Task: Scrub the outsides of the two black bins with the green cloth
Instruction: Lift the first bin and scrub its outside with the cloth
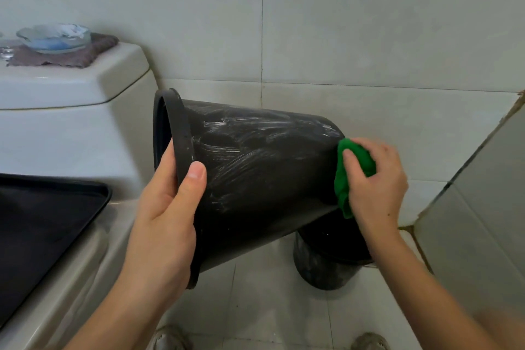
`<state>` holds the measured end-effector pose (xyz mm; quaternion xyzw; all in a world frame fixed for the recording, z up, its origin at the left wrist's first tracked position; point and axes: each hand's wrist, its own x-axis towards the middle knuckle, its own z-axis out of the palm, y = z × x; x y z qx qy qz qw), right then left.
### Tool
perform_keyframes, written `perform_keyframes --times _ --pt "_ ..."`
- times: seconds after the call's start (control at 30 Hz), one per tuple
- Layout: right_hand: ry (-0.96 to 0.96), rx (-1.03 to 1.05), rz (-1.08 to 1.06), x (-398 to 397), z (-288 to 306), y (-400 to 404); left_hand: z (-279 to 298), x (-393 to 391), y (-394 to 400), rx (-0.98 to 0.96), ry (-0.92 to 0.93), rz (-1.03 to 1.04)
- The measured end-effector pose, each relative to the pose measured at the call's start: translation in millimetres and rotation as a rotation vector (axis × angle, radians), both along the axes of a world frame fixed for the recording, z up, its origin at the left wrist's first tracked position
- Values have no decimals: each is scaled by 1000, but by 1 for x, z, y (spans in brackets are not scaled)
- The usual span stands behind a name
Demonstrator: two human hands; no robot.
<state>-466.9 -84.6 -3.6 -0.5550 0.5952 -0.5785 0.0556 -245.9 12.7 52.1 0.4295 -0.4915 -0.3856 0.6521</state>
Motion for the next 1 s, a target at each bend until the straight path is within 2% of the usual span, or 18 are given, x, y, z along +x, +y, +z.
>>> perform_keyframes --times 0.13,0.2,0.33,0.4,0.63,0.73,0.8,0.9,1.0 --pt "214 -213 151 34 -13 25 4 -2 -3 16 40 13" --pt "269 -242 200 31 -15 24 5 -1 -3 24 65 0" --pt "12 -116 83 15 -3 7 4 2 -2 -5 23 -12" --pt "-32 -104 53 21 0 7 -1 0 -4 -32 -12 -30" --pt "219 -368 320 92 9 61 -17 -14 -12 -18 -60 -56" --pt "297 -431 368 90 11 64 -19 -14 -12 -13 -68 -70" --pt "270 -379 314 77 5 51 -21 -15 -13 -22 -80 -46" --pt "73 -175 165 61 3 29 -21 -17 -12 -35 -84 -24" --pt "86 -206 156 71 4 35 -19 -19 -12 -36 -101 -22"
